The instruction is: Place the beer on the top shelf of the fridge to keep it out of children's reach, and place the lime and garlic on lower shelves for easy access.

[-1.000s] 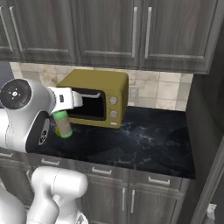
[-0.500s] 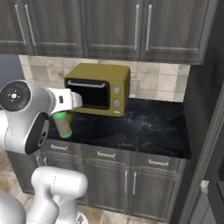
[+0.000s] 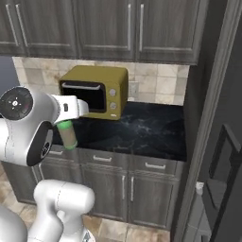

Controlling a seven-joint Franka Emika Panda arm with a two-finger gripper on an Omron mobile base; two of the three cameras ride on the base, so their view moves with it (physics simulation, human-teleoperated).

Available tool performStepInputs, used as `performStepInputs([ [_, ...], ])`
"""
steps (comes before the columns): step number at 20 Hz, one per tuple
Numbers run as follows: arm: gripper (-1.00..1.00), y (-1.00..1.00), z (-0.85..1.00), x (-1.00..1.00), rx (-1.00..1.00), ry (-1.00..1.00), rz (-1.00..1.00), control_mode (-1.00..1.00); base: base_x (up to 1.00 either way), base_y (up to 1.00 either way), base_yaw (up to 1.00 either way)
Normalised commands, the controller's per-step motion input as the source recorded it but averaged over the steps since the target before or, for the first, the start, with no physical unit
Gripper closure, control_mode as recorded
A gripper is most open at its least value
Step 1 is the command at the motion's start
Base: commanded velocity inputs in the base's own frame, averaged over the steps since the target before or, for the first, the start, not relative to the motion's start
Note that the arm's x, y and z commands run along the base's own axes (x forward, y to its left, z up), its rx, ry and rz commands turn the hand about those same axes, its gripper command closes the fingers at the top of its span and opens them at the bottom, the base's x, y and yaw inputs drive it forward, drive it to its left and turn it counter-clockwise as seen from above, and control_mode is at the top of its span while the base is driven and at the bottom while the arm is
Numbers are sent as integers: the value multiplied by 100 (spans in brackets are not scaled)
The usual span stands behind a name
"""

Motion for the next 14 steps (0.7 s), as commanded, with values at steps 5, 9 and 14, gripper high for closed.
performStepInputs([
  [5, 100, 0, 0, 0, 0, 0, 0, 100, -70, -39, -2],
  [9, 100, 0, 0, 0, 0, 0, 0, 100, -79, -36, 0],
  [14, 100, 0, 0, 0, 0, 0, 0, 100, -75, -41, 0],
])
